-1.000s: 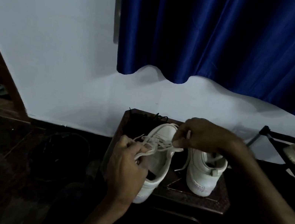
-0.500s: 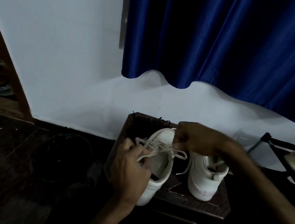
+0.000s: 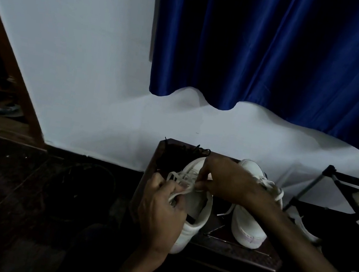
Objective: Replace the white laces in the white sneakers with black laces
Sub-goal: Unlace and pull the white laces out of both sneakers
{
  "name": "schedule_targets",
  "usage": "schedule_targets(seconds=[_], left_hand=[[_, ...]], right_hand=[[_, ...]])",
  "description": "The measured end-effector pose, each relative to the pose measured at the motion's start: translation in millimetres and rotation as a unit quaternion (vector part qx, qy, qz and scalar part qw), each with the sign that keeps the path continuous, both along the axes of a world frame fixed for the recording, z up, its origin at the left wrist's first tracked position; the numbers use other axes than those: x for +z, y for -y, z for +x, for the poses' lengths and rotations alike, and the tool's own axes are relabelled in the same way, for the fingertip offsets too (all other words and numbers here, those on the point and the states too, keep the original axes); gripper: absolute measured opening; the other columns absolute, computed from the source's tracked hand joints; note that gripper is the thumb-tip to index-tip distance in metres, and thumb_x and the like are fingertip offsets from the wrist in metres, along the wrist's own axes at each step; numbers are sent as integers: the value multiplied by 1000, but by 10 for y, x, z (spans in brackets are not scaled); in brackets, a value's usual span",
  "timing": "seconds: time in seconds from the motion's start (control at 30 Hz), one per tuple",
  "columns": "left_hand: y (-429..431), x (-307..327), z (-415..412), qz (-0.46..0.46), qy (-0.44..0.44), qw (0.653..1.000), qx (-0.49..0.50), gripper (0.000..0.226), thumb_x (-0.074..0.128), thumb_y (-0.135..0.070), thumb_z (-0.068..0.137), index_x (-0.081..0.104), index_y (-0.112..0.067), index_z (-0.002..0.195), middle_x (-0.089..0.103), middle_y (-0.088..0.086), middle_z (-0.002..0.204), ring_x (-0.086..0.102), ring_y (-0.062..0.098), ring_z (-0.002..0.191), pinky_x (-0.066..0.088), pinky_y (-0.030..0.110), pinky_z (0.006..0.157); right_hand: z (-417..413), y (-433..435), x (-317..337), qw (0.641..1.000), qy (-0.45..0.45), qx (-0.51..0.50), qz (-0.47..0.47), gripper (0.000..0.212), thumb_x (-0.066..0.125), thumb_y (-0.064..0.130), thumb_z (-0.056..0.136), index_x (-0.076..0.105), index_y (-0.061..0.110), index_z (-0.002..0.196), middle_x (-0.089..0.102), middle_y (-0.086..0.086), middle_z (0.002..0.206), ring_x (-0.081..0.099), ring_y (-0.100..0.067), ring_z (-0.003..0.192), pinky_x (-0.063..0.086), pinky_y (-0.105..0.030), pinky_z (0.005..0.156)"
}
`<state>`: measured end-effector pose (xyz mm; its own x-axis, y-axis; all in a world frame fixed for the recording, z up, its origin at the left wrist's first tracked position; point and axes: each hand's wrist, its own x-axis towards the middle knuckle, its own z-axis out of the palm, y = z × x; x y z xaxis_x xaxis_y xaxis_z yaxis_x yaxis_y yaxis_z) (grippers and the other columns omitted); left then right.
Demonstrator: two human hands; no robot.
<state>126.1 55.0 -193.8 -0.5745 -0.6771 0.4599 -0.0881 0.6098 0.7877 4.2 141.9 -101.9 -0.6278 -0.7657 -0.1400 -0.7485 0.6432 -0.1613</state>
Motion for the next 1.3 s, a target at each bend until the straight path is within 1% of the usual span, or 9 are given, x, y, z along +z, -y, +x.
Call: schedule_targets(seconds=[0.2,0.33,0.5,0.6,0.67,0.8,0.93,1.1,1.3], left_hand=[[-6,-19,3,0,-19,1000,2,19,77,-6,66,67,-22,68,51,-12,80,45,-2,69,31,-1,62],[-14,-12,17,-4,-22,1000,7,20,76,-4,65,67,-22,68,48,-13,80,45,-2,68,31,1,61],[-12,12,30,-13,-28,999,11,19,76,-6,66,68,-23,70,53,-11,81,49,-1,70,31,4,61],[-7,-4,26,-8,-20,1000,8,18,76,-6,67,69,-22,70,56,-10,82,50,0,71,32,2,61],[-12,3,10,-11,-7,1000,14,18,76,-9,67,69,-25,71,54,-11,82,53,4,70,32,8,60],[-18,21,16,-12,-24,1000,7,18,77,-9,67,70,-25,72,45,-15,79,53,5,71,32,7,62],[-12,5,35,-9,-9,1000,6,20,77,-8,66,67,-26,71,48,-12,81,51,5,70,30,9,60],[-33,70,21,-11,-6,1000,1,22,78,-7,64,66,-26,69,52,-12,81,50,5,71,28,9,55],[-29,79,9,-28,-12,1000,7,20,77,-8,65,67,-24,68,53,-10,79,49,7,73,30,-1,59]], right_hand=[[-57,-64,80,993,118,4,15,21,66,41,89,77,23,90,66,16,84,56,1,81,41,-17,76],[-21,-58,124,999,49,3,-14,10,75,30,83,76,21,87,68,6,95,60,-6,81,47,-25,78],[-161,-481,707,994,104,-19,6,14,73,31,84,68,34,71,58,13,99,55,-5,92,42,-20,80],[-243,-622,794,997,13,-71,20,12,76,31,81,69,38,73,61,11,101,56,-8,94,47,-27,83],[-169,-527,674,997,-24,-69,-16,3,75,33,82,75,33,85,61,11,99,57,-9,96,50,-34,87],[155,-101,280,1000,-12,10,14,18,69,35,86,77,25,99,63,4,99,56,-13,100,51,-35,86],[189,40,78,999,-51,-13,13,18,67,30,85,76,17,94,68,-3,99,62,-21,101,54,-38,83],[77,-86,212,998,23,-1,59,23,65,29,89,73,8,91,70,-9,95,63,-20,91,49,-33,79],[-223,-603,788,990,44,-29,132,16,64,30,90,59,35,76,58,14,98,53,-3,85,43,-26,80]])
